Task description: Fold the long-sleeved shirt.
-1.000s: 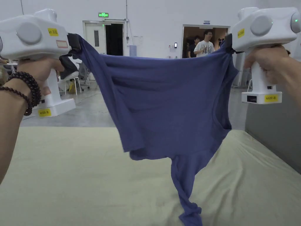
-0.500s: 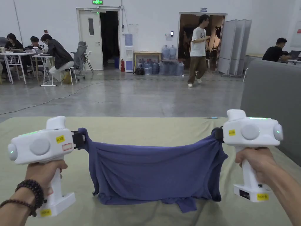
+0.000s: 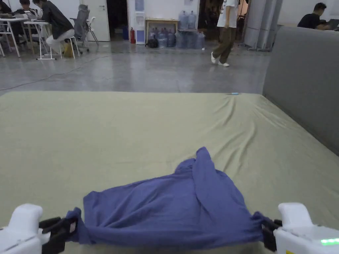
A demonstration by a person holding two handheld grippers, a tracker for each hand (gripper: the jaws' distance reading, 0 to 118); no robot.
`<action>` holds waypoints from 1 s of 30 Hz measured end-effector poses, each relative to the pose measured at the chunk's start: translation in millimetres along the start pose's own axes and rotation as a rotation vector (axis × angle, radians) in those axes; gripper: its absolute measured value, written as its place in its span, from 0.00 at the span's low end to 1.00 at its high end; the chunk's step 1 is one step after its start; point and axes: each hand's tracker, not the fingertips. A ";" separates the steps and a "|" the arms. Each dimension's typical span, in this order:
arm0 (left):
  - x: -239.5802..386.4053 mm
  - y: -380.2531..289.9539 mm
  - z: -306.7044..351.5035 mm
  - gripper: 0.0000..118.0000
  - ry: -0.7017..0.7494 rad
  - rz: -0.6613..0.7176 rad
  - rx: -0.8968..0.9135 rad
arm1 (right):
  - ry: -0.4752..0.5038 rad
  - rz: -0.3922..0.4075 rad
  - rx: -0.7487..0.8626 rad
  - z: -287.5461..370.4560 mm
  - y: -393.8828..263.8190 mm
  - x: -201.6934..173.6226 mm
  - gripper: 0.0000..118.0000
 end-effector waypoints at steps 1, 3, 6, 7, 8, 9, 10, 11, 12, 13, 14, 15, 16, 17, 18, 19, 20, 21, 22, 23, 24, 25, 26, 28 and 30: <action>1.9 -17.5 3.0 0.00 -0.003 0.002 -0.050 | -0.007 0.016 -0.049 -1.1 -18.6 -1.2 0.00; 4.1 -43.8 3.0 0.00 -0.023 0.047 -0.089 | -0.011 0.060 -0.155 -8.5 -47.5 -5.7 0.00; 7.5 -68.2 -3.0 0.00 -0.017 0.045 -0.132 | -0.029 0.092 -0.208 -24.5 -68.3 -6.7 0.00; 1.7 -76.2 -8.4 0.00 -0.010 0.043 -0.136 | -0.026 0.089 -0.202 -28.2 -69.1 -6.8 0.00; 1.8 -76.6 -7.9 0.00 -0.002 0.043 -0.132 | -0.024 0.085 -0.199 -28.9 -66.3 -6.8 0.05; 1.0 -74.7 -5.9 0.23 0.013 0.056 -0.111 | -0.023 0.085 -0.200 -26.9 -63.8 -6.7 0.27; -0.1 -70.6 -2.4 0.62 0.009 0.076 -0.102 | -0.022 0.089 -0.202 -17.6 -61.4 -5.0 0.56; -2.3 -67.1 2.7 0.94 -0.002 0.099 -0.101 | -0.014 0.082 -0.195 -10.9 -57.6 -4.0 0.81; -2.3 -63.4 5.5 0.97 -0.006 0.115 -0.108 | -0.019 0.038 -0.141 -1.9 -54.5 -3.3 0.92; -3.4 -49.6 17.9 0.97 -0.073 0.151 0.029 | 0.006 0.028 -0.100 13.2 -50.0 -2.1 0.92; 3.5 -46.0 32.1 0.98 -0.015 0.169 -0.054 | 0.026 0.006 -0.065 26.6 -46.1 -0.6 0.92; 14.2 -37.8 43.4 0.97 -0.046 0.157 -0.011 | 0.024 -0.024 -0.037 34.3 -42.8 0.6 0.91; 17.9 -28.5 51.1 0.95 -0.033 0.159 -0.014 | 0.019 -0.056 -0.016 41.1 -39.1 1.9 0.85; 21.3 -18.5 56.4 0.81 -0.016 0.176 -0.014 | 0.012 -0.084 -0.002 46.3 -36.0 2.5 0.64; 23.4 -11.2 60.9 0.28 -0.006 0.191 -0.014 | 0.016 -0.086 0.011 49.5 -34.5 1.5 0.12; 7.6 -28.5 47.7 0.00 0.006 0.199 0.008 | 0.006 -0.077 0.017 50.2 -32.8 0.5 0.00; 9.4 -24.4 46.2 0.00 0.033 0.183 0.020 | -0.038 -0.079 0.022 46.3 -31.8 -1.2 0.00; 12.3 -25.2 45.4 0.00 0.088 0.153 -0.006 | -0.044 -0.075 0.024 43.3 -31.9 -2.8 0.00; 13.7 -21.0 42.9 0.00 0.047 0.166 0.013 | -0.026 -0.066 0.013 40.4 -31.2 -4.4 0.00; 12.7 -18.5 39.9 0.00 0.019 0.175 0.014 | -0.008 -0.060 -0.012 38.0 -30.3 -5.2 0.00; 14.8 -17.1 38.4 0.00 0.016 0.185 0.021 | -0.019 -0.071 -0.009 36.7 -30.6 -6.9 0.00; 17.7 -16.1 36.2 0.00 0.015 0.186 0.029 | -0.037 -0.089 -0.003 35.5 -31.7 -7.9 0.00; 20.3 -14.8 33.6 0.00 0.013 0.183 0.033 | -0.033 -0.093 -0.006 35.3 -36.4 -5.1 0.00; 2.2 -7.5 28.0 0.00 0.012 0.180 0.033 | -0.019 -0.092 -0.064 22.0 -41.8 -4.3 0.62; -4.7 -3.7 20.7 0.00 0.004 0.189 0.032 | -0.053 -0.091 -0.095 14.4 -48.6 -4.4 0.93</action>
